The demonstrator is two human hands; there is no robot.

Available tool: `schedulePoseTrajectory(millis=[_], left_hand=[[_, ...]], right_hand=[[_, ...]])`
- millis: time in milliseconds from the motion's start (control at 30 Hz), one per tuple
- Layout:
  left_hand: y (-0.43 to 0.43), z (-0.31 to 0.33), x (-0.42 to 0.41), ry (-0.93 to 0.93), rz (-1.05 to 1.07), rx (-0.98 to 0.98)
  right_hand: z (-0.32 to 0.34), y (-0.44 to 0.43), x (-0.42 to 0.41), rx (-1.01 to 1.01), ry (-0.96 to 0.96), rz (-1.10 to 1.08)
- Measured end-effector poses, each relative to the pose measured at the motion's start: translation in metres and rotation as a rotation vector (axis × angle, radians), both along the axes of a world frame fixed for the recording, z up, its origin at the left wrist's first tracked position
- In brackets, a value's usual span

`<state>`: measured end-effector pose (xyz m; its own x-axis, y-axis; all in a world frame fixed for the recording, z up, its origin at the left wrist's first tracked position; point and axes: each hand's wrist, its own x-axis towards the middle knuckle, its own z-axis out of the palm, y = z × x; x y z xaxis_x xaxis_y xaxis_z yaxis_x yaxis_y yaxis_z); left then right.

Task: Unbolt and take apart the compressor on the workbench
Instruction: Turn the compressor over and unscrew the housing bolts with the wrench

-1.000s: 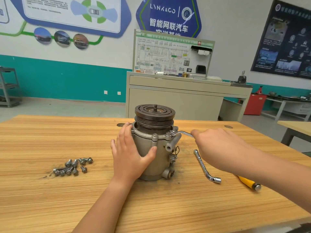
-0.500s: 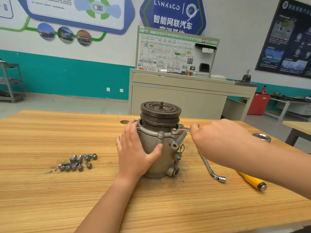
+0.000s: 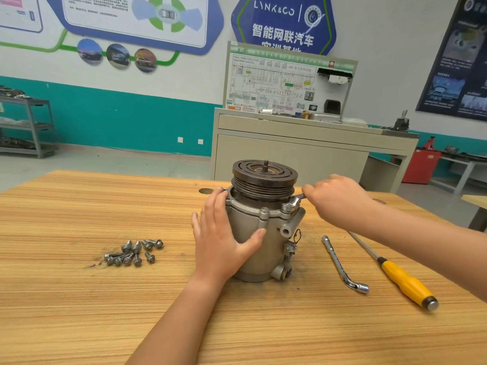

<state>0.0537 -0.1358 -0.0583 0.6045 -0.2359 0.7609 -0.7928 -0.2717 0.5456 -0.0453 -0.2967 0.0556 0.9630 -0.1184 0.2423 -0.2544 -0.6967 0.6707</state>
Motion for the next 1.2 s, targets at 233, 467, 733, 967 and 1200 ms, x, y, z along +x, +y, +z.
schedulePoseTrajectory(millis=[233, 467, 733, 967, 1200], left_hand=[[0.002, 0.002, -0.001, 0.015, -0.021, -0.031], [0.001, 0.001, -0.001, 0.017, -0.027, -0.034], [0.000, 0.000, 0.000, 0.009, -0.024, -0.042], [0.000, 0.000, 0.000, 0.014, -0.029, -0.037], [0.000, 0.000, 0.000, 0.012, -0.021, -0.034]], right_hand=[[-0.002, -0.002, -0.022, 0.162, -0.323, 0.058], [0.006, 0.024, -0.069, 0.508, -0.202, -0.044], [0.005, 0.047, -0.068, 0.226, -0.031, -0.119], [0.007, 0.052, -0.062, -0.002, 0.059, -0.082], [0.018, 0.033, -0.044, -0.127, 0.034, -0.154]])
